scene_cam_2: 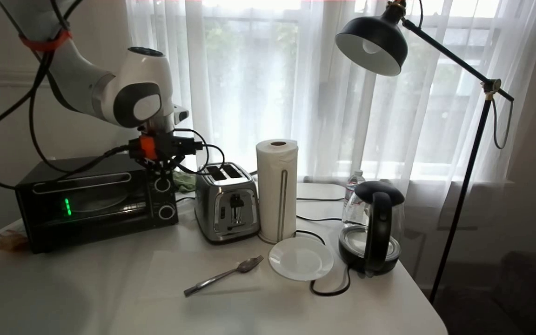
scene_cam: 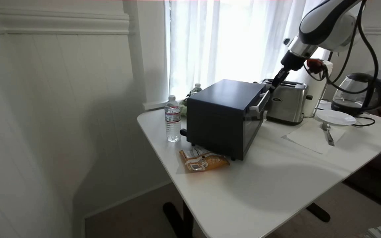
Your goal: Turn the top knob on the toaster oven to the right
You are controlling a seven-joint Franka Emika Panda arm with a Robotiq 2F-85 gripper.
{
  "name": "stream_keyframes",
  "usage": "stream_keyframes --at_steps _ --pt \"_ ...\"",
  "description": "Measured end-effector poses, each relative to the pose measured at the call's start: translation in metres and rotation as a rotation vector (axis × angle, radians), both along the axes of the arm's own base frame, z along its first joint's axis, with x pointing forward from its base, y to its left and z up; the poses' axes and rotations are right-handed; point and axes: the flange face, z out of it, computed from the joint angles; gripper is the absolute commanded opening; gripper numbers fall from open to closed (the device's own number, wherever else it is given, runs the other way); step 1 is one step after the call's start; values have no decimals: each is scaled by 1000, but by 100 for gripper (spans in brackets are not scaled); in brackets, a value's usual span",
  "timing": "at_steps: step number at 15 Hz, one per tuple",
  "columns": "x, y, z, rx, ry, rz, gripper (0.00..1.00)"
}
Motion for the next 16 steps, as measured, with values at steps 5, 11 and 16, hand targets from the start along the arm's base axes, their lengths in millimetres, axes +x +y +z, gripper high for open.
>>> stream_keyframes --at_steps 5,11,16 --pt "-4 9 1 7 18 15 0" --pt "-8 22 18 17 13 19 0" --pt "-25 3 49 -11 142 -69 29"
